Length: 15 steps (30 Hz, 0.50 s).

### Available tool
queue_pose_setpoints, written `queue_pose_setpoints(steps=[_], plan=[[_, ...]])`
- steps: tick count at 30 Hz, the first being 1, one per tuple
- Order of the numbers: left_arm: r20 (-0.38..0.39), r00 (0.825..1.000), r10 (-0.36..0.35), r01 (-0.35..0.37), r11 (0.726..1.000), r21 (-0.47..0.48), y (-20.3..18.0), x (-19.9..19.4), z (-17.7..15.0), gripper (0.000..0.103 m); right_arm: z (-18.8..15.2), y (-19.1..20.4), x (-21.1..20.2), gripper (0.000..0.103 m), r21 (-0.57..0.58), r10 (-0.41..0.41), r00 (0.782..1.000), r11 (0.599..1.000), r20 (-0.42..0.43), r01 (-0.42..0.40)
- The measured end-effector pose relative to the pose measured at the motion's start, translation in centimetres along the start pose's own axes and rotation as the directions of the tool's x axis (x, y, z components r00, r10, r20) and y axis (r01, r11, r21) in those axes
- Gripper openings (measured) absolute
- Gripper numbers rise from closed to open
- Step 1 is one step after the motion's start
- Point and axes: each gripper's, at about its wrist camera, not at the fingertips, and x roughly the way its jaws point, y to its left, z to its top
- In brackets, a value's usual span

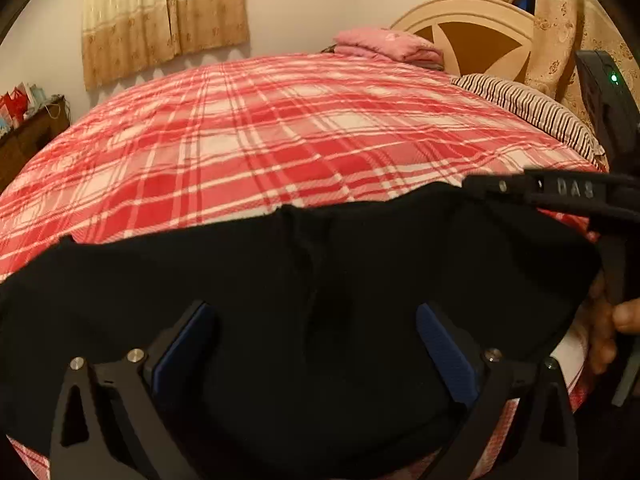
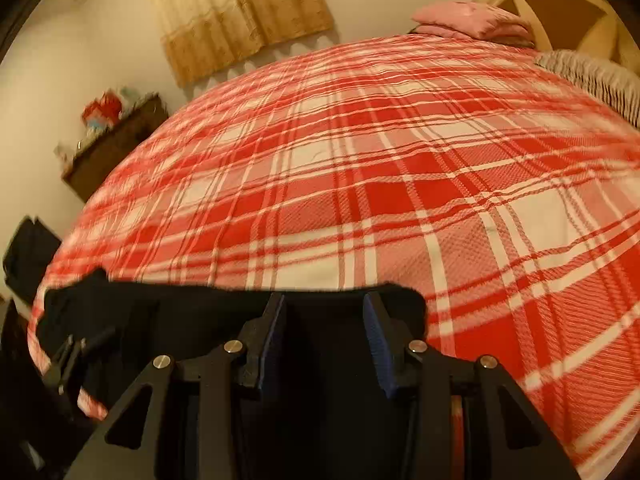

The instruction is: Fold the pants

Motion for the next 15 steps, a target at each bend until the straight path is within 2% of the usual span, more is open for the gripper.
queue_pose_setpoints(steps=[4, 8, 11, 15], plan=[[0.009, 1.0, 0.009, -0.009, 1.0, 0.008, -0.5, -0.1, -0.2, 0.103, 0.2, 0.2, 0.0, 0.042, 0.026, -0.011, 1.0, 1.0, -0.007, 0.011], [-0.003, 1.0, -0.003, 0.003, 1.0, -0.008, -0.2, 0.1, 0.0, 0.103, -0.3, 0.8, -2.4, 0.042, 0.026, 0.014, 0.999, 1.0, 0.046, -0.016], [-0.012, 1.0, -0.005, 0.005, 1.0, -0.009, -0.2, 0.1, 0.0, 0.103, -1.7, 1.5, -5.0, 0.042, -0.025, -0.007, 0.999, 1.0, 0.054, 0.009], [-0.011, 1.0, -0.006, 0.005, 1.0, -0.01, -0.2, 0.2, -0.1, 0.103, -5.1, 1.2, -7.1, 0.043, -0.039, -0.044, 0.999, 0.998, 0.005, 0.044]])
